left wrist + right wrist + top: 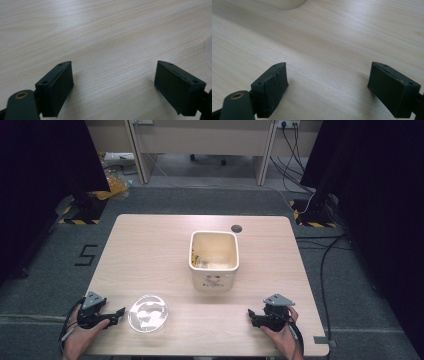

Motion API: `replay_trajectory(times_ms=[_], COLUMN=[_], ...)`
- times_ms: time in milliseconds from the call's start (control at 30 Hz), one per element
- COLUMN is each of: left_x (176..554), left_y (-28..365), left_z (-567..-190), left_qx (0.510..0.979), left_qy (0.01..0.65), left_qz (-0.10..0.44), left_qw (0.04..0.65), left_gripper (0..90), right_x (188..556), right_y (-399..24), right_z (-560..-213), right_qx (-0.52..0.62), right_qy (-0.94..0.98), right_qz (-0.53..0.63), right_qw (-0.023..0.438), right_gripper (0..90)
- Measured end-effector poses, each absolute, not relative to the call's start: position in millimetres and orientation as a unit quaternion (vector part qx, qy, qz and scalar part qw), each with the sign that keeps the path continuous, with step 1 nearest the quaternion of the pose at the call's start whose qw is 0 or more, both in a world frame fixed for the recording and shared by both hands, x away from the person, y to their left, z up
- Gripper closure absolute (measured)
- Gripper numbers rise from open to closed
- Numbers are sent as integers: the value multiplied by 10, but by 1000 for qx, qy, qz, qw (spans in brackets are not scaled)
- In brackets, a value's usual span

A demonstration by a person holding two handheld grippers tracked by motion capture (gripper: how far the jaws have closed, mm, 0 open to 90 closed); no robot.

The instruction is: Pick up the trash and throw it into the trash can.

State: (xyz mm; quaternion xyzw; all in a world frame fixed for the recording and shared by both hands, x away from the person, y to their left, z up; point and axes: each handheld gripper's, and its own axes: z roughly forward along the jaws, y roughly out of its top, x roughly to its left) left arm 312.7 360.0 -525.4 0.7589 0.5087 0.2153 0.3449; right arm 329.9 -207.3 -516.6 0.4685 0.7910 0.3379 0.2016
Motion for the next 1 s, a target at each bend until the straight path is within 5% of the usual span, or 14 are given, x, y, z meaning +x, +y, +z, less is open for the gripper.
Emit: replay_trajectory(times_ms=[467,1000], left_x=[3057,2970], left_y=[3569,2955], left_z=[-5186,-5111], left_qx=[757,790], left_qy=[491,427], left_qz=[197,188], left_qw=[384,398], left_gripper=[162,177], right_x=[3287,3255], right_y=[-1912,-1710], right_z=[-5058,-5039], right_qx=[446,416], right_qy=[794,808], right_qz=[361,377], right_qw=[202,176], right_gripper=[184,198])
